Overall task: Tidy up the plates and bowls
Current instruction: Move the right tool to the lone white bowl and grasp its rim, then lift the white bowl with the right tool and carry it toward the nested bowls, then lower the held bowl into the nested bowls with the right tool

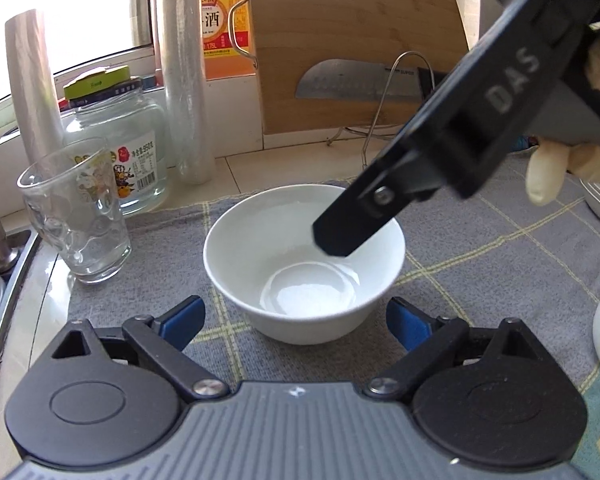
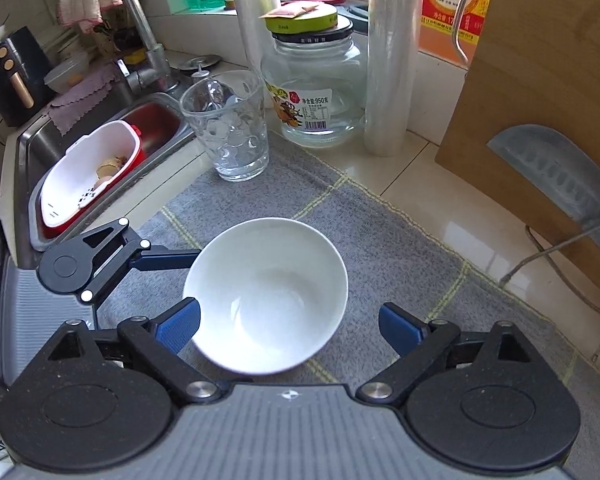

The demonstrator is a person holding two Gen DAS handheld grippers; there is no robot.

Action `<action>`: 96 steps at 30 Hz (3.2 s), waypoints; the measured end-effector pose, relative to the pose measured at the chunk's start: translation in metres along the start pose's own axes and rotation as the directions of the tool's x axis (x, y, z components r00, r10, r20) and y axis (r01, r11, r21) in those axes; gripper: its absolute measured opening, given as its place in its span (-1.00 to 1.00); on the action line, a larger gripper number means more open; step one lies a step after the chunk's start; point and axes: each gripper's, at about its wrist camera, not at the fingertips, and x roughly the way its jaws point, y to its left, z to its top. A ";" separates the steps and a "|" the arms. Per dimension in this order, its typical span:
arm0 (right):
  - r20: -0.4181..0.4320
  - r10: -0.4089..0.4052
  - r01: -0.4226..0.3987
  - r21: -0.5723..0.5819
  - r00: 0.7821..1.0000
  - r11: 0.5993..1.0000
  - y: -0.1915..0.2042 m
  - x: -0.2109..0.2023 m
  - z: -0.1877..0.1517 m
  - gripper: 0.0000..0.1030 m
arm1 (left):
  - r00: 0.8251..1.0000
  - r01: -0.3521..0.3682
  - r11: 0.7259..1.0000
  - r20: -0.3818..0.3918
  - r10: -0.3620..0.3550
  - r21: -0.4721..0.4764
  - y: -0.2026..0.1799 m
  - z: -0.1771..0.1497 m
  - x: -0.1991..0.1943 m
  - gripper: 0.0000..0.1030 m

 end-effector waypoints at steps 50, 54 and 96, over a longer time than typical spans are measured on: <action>0.037 0.089 -0.091 0.053 0.995 0.994 0.011 -0.037 -0.021 0.33 | 0.997 0.070 0.990 0.012 -0.072 0.124 -0.029 0.010 -0.051 0.69; 0.051 0.085 -0.087 0.059 0.995 0.994 0.016 -0.056 -0.034 0.33 | 0.995 0.092 0.986 0.018 -0.096 0.136 -0.039 0.013 -0.065 0.69; 0.118 -0.009 -0.015 0.201 0.993 0.980 -0.009 -0.178 -0.185 0.33 | 0.967 0.246 0.928 -0.009 -0.254 0.279 -0.186 0.001 -0.109 0.69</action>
